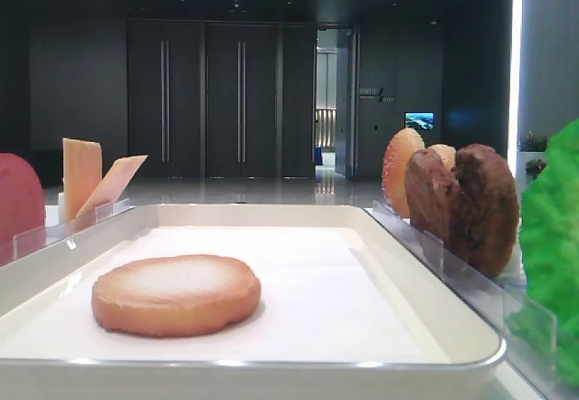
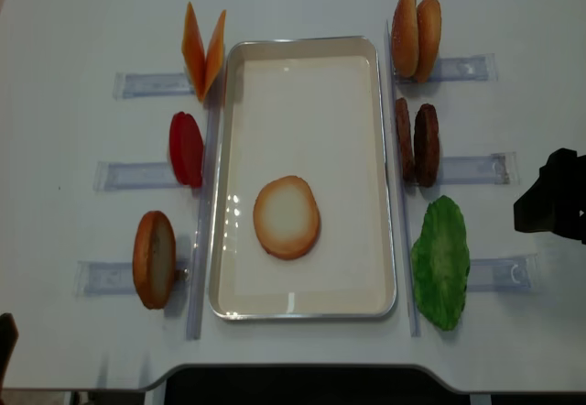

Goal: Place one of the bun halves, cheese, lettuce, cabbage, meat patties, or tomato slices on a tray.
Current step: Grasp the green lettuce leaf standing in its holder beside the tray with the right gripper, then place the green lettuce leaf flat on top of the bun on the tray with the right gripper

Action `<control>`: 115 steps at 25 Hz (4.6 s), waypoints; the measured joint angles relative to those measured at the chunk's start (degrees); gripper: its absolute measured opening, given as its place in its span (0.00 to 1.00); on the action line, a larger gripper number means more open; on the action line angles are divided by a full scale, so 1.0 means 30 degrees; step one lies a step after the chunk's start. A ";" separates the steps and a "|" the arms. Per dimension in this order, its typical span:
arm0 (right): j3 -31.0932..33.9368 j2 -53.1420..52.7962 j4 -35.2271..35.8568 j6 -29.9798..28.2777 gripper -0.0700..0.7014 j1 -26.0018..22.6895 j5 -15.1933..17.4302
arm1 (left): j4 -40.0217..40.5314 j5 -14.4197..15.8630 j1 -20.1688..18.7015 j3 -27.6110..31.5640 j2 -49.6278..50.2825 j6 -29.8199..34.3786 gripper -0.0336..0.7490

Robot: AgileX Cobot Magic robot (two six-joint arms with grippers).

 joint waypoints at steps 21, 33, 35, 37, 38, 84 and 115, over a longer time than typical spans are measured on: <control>-0.0006 0.2073 -0.1660 0.6589 0.82 0.7268 -0.2334 | 0.0000 0.0000 0.0000 0.0000 0.0000 0.0000 0.64; -0.0006 0.4243 -0.3601 0.8727 0.82 0.8126 -0.4231 | 0.0000 0.0000 0.0000 0.0000 0.0000 0.0000 0.64; -0.0006 0.4422 -0.3601 0.8727 0.82 0.8264 -0.4480 | 0.0000 0.0000 0.0000 0.0000 0.0000 0.0000 0.64; -0.0006 0.4643 -0.3601 0.8727 0.81 0.8384 -0.4571 | 0.0000 0.0000 0.0000 0.0000 0.0000 0.0000 0.64; -0.0006 0.4796 -0.3620 0.8727 0.80 0.8452 -0.4596 | 0.0000 0.0000 0.0000 0.0000 0.0000 0.0000 0.64; -0.0021 0.5825 -0.5095 0.9038 0.15 0.9304 -0.4723 | 0.0000 0.0000 0.0000 0.0000 0.0000 0.0000 0.64; -0.1713 0.1301 -0.3261 0.6517 0.13 0.9304 -0.3856 | 0.0000 0.0000 0.0000 0.0000 0.0000 0.0000 0.64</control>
